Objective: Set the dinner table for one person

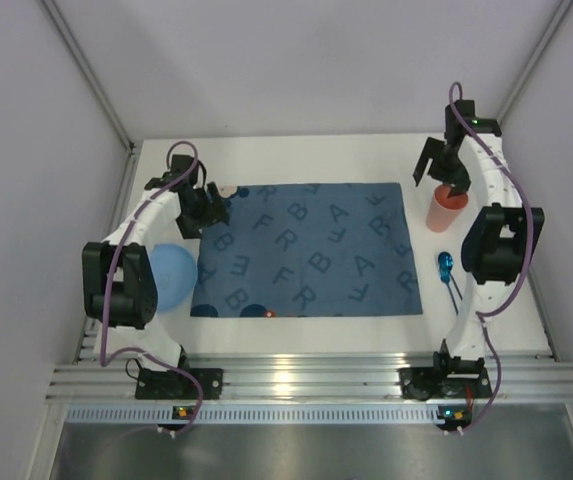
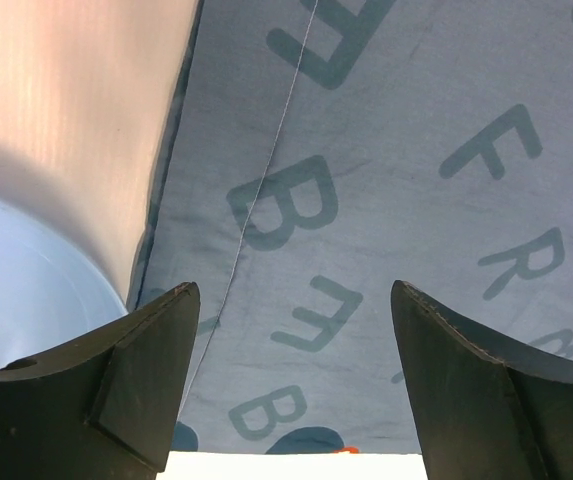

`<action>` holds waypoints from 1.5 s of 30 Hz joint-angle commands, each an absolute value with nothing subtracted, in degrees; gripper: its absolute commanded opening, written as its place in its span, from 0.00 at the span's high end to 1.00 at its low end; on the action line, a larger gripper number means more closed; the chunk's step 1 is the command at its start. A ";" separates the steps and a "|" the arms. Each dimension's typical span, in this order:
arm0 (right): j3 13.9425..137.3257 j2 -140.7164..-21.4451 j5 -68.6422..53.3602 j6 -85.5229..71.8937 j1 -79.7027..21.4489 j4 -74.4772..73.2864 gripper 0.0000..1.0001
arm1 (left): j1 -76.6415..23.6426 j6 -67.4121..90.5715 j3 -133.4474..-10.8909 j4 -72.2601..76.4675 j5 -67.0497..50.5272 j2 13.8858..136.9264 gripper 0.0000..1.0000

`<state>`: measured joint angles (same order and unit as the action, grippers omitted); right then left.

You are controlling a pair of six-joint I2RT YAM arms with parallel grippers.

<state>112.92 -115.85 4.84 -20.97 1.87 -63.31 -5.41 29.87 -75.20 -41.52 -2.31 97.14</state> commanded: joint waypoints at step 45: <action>122.08 -129.03 2.20 -19.16 -20.91 -58.80 0.49 | -5.19 31.73 -68.47 -46.40 8.00 83.76 0.25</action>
